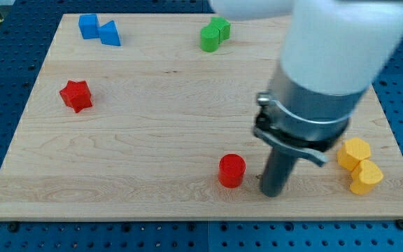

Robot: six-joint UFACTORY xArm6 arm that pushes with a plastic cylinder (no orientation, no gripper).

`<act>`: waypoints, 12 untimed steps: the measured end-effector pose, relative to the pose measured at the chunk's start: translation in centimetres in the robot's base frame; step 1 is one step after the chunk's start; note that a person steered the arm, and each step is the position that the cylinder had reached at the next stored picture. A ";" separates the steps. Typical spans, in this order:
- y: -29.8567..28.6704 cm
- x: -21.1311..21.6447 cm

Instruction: Place the red circle to the right of the red star

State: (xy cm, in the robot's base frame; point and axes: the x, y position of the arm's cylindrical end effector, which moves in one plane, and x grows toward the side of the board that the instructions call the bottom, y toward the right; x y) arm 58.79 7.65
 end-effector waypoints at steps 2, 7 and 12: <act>-7.6 -2.7; -21.6 -11.2; -14.6 -6.9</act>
State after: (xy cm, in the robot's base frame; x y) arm 51.93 -6.99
